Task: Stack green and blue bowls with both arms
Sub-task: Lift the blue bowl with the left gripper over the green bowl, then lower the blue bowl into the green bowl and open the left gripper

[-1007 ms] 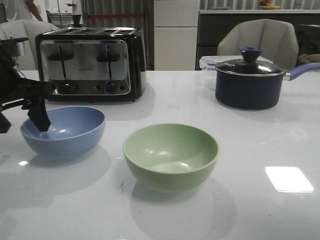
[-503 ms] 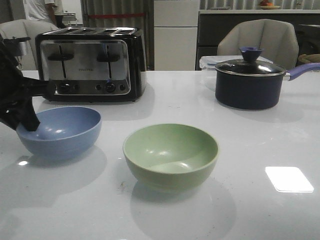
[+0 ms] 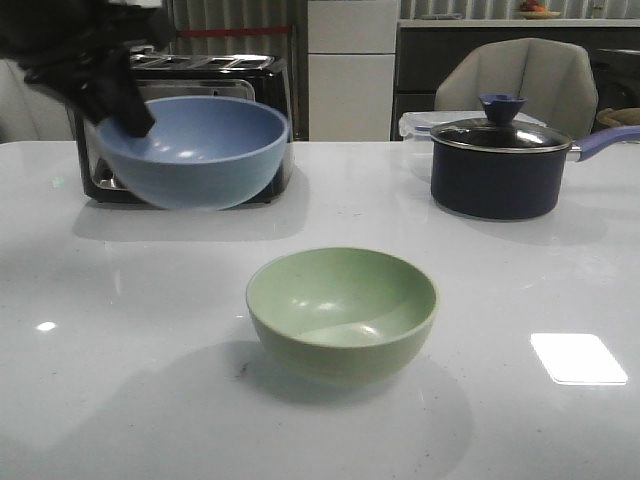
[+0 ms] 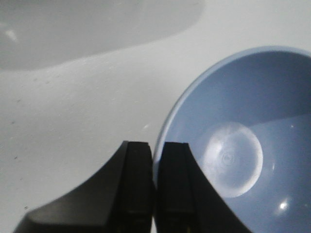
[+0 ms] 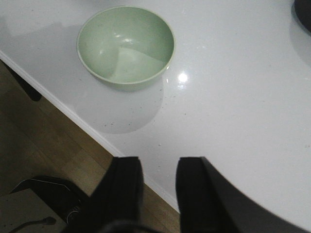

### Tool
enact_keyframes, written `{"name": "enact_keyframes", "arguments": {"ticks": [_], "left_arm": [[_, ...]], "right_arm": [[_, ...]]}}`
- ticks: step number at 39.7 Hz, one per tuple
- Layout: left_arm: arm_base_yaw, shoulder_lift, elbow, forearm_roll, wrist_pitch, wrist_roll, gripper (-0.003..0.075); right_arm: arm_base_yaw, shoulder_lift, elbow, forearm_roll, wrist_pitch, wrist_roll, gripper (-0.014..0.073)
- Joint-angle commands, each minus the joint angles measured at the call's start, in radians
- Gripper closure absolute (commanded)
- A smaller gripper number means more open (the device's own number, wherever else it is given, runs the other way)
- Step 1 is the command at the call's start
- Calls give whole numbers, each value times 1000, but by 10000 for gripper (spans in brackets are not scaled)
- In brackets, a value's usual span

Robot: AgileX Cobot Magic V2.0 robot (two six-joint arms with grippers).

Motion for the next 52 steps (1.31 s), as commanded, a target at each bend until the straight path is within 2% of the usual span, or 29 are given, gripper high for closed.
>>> {"name": "enact_keyframes", "arguments": {"ticks": [1,8,14,37,39,42,45,52], "left_arm": [[-72,-52,-89,-17,10,1,627],[-184,-45,-115,-17,-38,1,627],[-236,0,-115,-17,-42,1,627],[-255,201,-115,-40,-34,1,624],[-255,208,-115,-40,-34,1,582],[-255,208,-115,-42,-31,1,420],[-255,199,-115,-40,-18,1,316],[-252,120,-115,15,1,1,319]], "right_arm": [[0,-1,-27,6,-63,-10,265],[0,-1,-27,6,-63,-10,265],[0,-1,-27,6,-63,-10,265],[0,-1,-27,6,-63,-10,265],[0,-1,-27,6,-63,-10,265],[0,-1,-27,6,-63,-10,265],[0,-1,-27,6,-63,-10,265],[0,-1,-27,6,-63,-10,265]]}}
